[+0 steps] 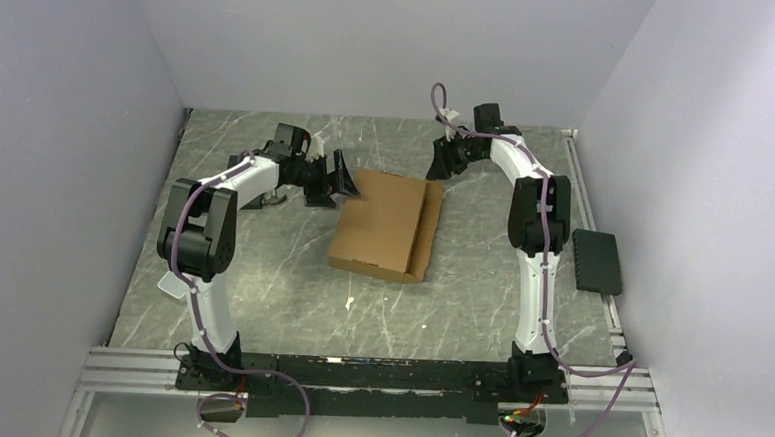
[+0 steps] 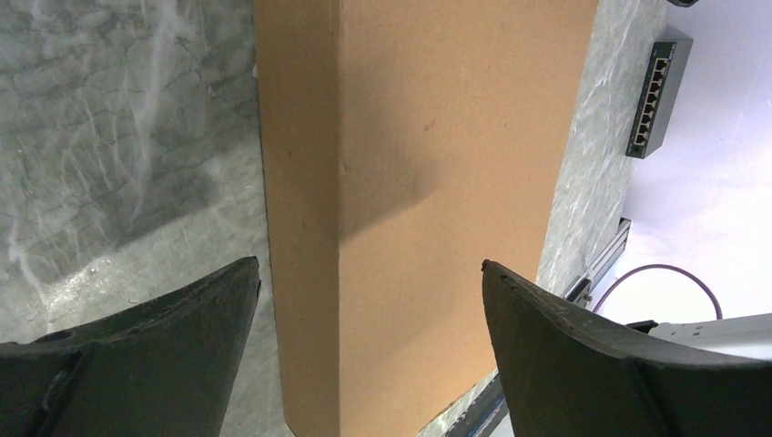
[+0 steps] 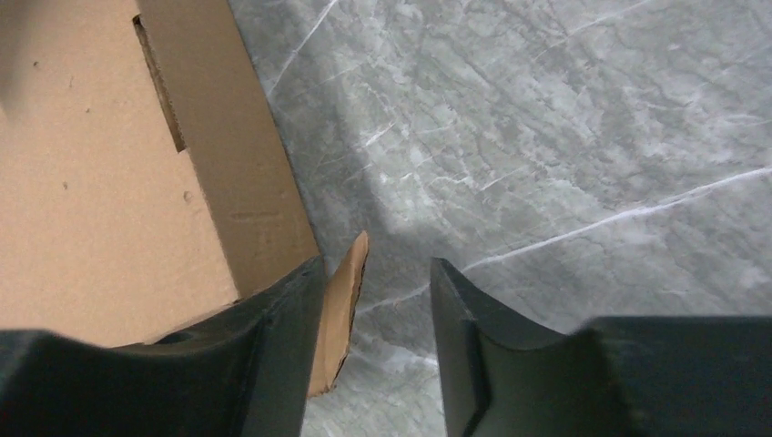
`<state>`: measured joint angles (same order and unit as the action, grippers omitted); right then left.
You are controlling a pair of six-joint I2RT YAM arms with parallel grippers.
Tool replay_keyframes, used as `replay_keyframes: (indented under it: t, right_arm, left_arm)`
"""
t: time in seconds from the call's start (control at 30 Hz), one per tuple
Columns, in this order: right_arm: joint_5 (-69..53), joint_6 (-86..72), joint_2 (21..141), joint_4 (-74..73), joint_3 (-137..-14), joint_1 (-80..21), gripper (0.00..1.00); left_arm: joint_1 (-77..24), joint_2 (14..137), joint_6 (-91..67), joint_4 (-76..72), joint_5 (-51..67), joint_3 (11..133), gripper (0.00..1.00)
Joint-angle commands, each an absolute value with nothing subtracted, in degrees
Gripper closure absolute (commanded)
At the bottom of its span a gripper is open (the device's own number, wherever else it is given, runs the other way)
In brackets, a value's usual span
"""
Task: Fold the paper box
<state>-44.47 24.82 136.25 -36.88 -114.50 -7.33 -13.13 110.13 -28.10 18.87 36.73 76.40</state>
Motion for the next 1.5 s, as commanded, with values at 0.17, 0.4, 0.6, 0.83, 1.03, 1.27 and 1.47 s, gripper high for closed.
replay_keyframes:
  t: [0.17,0.4,0.6,0.83,1.03,1.27,1.47]
  right_arm:
    - [-42.32,23.87,135.12,-36.61,-114.96,-7.65,0.67]
    - [-42.69,24.72,130.81,-33.76,-108.4,-7.63,0.84]
    - [-41.95,24.39,126.28,-30.19,-101.62,-7.56,0.88]
    - [-42.06,21.79,120.29,-26.25,-92.57,-7.56,0.89]
    - [-41.57,20.81,115.56,-25.33,-85.24,-7.56,0.83]
    - [-40.37,20.77,109.35,-25.86,-81.17,-7.02,0.6]
    - [-38.69,21.72,104.18,-25.67,-80.96,-6.68,0.47]
  left_arm:
    - [-13.1,111.92,-27.42,19.69,39.32,80.15,0.05]
    - [-13.1,112.74,-27.42,19.86,39.51,80.85,0.06]
    - [-13.1,112.14,-27.33,20.2,38.84,80.87,0.06]
    - [-13.1,109.1,-27.5,20.72,35.7,79.81,0.05]
    - [-13.1,101.69,-28.15,20.77,30.85,75.41,0.05]
    - [-13.1,90.89,-29.62,25.32,25.57,67.36,0.06]
    - [-13.1,80.03,-32.93,31.52,21.96,57.26,0.22]
